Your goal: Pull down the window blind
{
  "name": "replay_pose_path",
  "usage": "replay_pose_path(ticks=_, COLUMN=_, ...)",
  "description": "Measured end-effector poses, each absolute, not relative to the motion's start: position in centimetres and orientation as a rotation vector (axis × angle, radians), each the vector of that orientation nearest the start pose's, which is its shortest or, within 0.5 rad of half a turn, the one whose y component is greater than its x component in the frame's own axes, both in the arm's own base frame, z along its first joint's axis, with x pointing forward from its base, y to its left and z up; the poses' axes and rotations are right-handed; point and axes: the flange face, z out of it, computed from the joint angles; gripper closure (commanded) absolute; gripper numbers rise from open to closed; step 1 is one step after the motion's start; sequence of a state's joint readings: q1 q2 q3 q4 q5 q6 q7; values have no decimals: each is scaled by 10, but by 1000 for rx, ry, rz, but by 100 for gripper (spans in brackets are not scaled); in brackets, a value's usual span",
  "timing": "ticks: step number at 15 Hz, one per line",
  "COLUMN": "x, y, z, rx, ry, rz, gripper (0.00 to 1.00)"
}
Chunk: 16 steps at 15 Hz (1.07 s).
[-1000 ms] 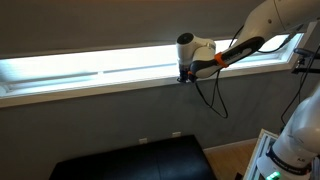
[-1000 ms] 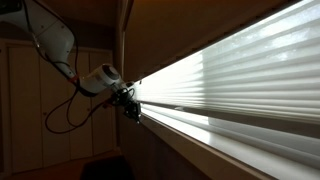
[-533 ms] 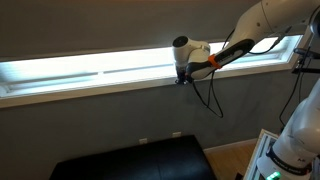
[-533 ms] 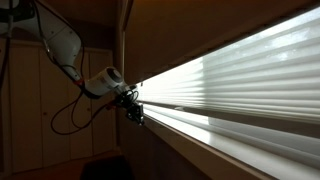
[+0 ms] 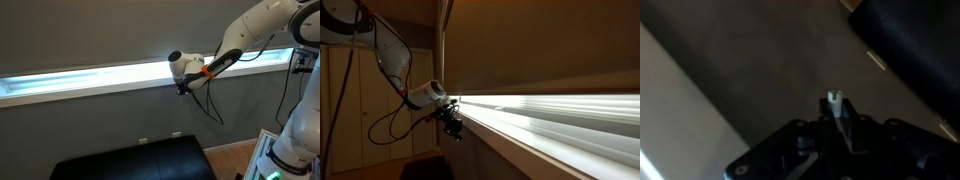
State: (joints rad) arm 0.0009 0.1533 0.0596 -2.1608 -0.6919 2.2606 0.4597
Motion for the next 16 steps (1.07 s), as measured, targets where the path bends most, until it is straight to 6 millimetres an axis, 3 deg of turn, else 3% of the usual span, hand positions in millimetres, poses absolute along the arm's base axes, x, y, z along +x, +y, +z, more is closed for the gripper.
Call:
replay_pose_path(ticks=4, x=554, y=14, z=288, rx=2626, ry=102, rz=4, gripper=96)
replay_pose_path(ticks=16, x=561, y=12, z=242, rx=2584, ry=167, rz=-217, gripper=96)
